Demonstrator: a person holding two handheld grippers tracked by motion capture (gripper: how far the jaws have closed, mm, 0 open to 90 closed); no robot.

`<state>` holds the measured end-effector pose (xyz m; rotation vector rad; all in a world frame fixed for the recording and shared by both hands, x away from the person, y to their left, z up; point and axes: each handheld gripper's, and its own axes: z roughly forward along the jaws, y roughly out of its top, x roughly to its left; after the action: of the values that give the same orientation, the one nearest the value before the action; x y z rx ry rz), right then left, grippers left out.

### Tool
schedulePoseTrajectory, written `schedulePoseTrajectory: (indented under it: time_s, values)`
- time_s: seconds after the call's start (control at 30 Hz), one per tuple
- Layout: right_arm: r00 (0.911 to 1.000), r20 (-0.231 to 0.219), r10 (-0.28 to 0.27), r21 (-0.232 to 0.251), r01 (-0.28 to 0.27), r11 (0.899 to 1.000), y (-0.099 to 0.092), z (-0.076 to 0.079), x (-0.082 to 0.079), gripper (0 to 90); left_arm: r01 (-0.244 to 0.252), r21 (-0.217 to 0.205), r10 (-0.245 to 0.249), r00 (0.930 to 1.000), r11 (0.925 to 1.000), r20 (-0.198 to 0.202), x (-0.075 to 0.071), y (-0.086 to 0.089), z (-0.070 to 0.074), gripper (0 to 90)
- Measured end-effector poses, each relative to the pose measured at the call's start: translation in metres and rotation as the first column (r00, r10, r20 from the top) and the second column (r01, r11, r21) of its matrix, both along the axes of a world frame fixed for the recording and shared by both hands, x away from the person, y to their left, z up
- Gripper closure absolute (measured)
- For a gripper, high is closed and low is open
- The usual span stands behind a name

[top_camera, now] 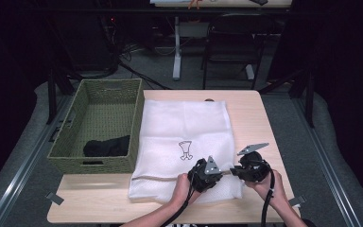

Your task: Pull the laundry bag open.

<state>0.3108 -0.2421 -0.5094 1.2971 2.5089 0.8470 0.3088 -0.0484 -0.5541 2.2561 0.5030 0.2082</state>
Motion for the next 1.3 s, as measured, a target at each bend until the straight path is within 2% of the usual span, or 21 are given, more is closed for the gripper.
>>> schedulePoseTrajectory:
  time_s: [0.3,0.37,0.5,0.7,1.0,1.07,1.1,1.13,1.17,1.2,1.3]
  values:
    - [1.0000,-0.007,0.003,-0.001,-0.003,1.000,0.000,0.000,-0.001,84.5,0.007,0.004,-0.007,0.9999,1.0000,-0.015,0.001,0.002,0.001,86.9]
    - [1.0000,-0.001,0.002,0.003,-0.002,1.000,0.000,0.001,-0.001,84.6,-0.004,-0.011,0.004,0.9997,0.9999,-0.023,0.001,0.002,0.001,86.9]
    - [1.0000,-0.002,-0.002,0.007,0.002,1.000,0.000,0.001,-0.001,84.6,-0.004,-0.007,0.003,0.9992,1.0000,-0.040,0.002,0.004,0.001,86.9]
    - [1.0000,-0.003,0.002,0.005,-0.002,1.000,0.000,0.001,-0.001,84.6,0.002,0.023,-0.002,0.9995,0.9997,-0.031,0.003,0.004,0.002,86.8]
    - [1.0000,0.005,0.000,0.005,0.000,1.000,0.000,0.003,-0.003,84.6,0.008,0.042,-0.006,0.9986,0.9991,-0.053,0.004,0.007,0.003,86.9]
    - [0.9999,0.014,-0.003,0.004,0.003,1.000,-0.001,0.004,-0.004,84.6,0.001,0.049,0.002,0.9982,0.9988,-0.060,0.005,0.010,0.001,86.8]
    - [0.9999,0.015,-0.006,0.000,0.006,1.000,-0.001,0.005,-0.005,84.7,-0.017,0.068,0.020,0.9986,0.9975,-0.048,0.005,0.012,0.001,90.0]
    - [0.9995,0.027,-0.015,-0.021,0.015,1.000,-0.002,0.006,-0.005,84.7,-0.034,0.074,0.039,0.9975,0.9967,-0.059,0.008,0.017,-0.001,90.0]
    - [0.9992,0.036,-0.019,-0.024,0.019,1.000,-0.005,0.006,-0.005,84.7,-0.051,0.063,0.056,0.9950,0.9967,-0.082,0.011,0.022,-0.003,90.0]
    - [0.9992,0.028,-0.028,-0.011,0.028,1.000,-0.009,0.006,-0.005,84.7,-0.056,0.059,0.061,0.9930,0.9967,-0.101,0.013,0.028,-0.004,90.0]
    - [0.9995,-0.004,-0.031,0.042,0.031,0.999,-0.014,0.005,-0.004,84.7,-0.067,0.050,0.072,0.9912,0.9965,-0.111,0.014,0.038,-0.006,90.0]
